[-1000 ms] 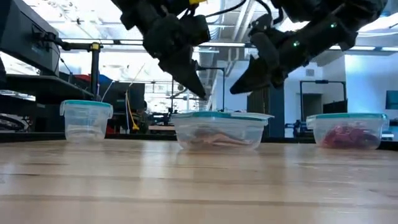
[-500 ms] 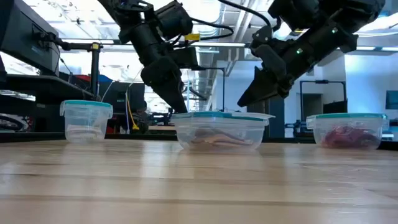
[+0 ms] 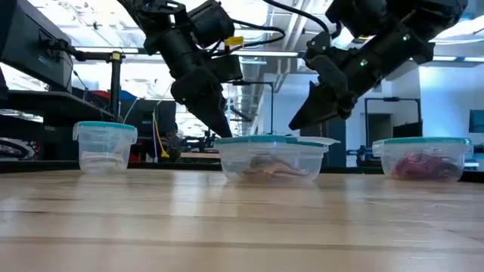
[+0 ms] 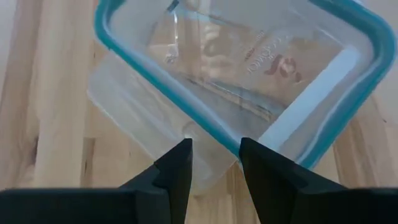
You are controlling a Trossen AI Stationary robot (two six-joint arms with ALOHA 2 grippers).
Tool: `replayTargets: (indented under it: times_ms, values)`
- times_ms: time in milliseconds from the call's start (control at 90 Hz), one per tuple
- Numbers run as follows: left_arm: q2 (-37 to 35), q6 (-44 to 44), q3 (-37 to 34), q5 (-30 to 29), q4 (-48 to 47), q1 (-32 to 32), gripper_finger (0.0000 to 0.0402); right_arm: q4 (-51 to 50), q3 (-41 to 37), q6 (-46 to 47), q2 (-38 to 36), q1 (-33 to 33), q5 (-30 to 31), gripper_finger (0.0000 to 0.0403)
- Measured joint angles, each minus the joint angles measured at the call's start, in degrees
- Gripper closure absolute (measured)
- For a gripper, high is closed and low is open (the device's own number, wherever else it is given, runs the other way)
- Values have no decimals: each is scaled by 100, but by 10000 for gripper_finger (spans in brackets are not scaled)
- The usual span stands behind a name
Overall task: Sort candy
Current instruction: Close the rectangular transparent bin
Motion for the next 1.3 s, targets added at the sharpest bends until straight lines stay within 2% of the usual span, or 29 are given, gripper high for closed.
replayTargets:
  times_ms: [1300]
  values:
    - [7,35,-7,24,94,0,279,-30,0,-4,0,0,7,403]
